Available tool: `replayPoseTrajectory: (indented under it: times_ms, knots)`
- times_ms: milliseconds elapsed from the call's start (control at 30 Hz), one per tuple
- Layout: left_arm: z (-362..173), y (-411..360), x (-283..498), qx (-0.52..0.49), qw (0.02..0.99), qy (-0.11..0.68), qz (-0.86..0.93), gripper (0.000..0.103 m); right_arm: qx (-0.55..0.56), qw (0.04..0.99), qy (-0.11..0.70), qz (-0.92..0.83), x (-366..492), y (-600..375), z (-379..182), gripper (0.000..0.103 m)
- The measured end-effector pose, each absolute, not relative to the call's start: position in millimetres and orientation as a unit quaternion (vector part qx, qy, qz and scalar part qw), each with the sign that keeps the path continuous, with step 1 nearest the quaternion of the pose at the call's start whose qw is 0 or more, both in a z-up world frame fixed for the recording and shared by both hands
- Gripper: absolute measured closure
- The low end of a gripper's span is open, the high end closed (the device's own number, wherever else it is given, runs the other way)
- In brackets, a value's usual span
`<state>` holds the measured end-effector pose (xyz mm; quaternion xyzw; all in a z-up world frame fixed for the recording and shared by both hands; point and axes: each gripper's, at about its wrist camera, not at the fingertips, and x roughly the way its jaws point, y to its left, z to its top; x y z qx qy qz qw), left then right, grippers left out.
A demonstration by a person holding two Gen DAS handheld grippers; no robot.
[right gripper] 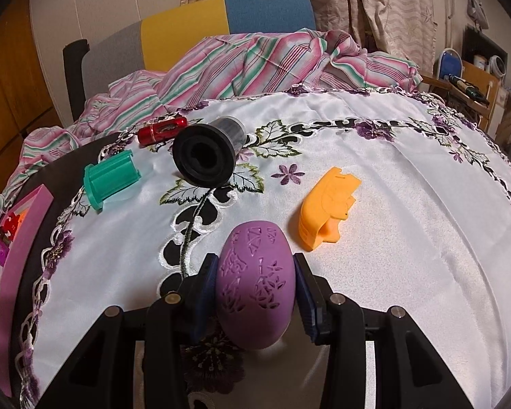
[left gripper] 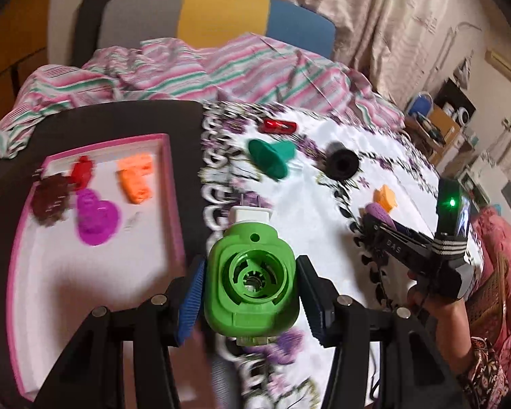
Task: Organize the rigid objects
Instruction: 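Carry the green device into the tray and open the left gripper while the right holds the oval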
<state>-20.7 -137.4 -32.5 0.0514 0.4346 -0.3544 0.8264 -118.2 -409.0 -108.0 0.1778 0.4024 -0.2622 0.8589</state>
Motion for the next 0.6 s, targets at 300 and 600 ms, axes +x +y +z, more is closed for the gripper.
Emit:
replayPoseTrajectory:
  times_ms: [300, 600]
  knots:
    - [-26.8, -64.7, 7.7, 0.026, 0.856, 0.424, -0.294, 0.05, 0.164, 0.857, 0.408, -0.269, -116.1, -406.1, -107.3, 0.059]
    - [-52.9, -16.7, 38.9, 0.02, 0.862, 0.449, -0.234, 0.05, 0.153, 0.856, 0.409, -0.279, -116.0, -403.6, -106.1, 0.059]
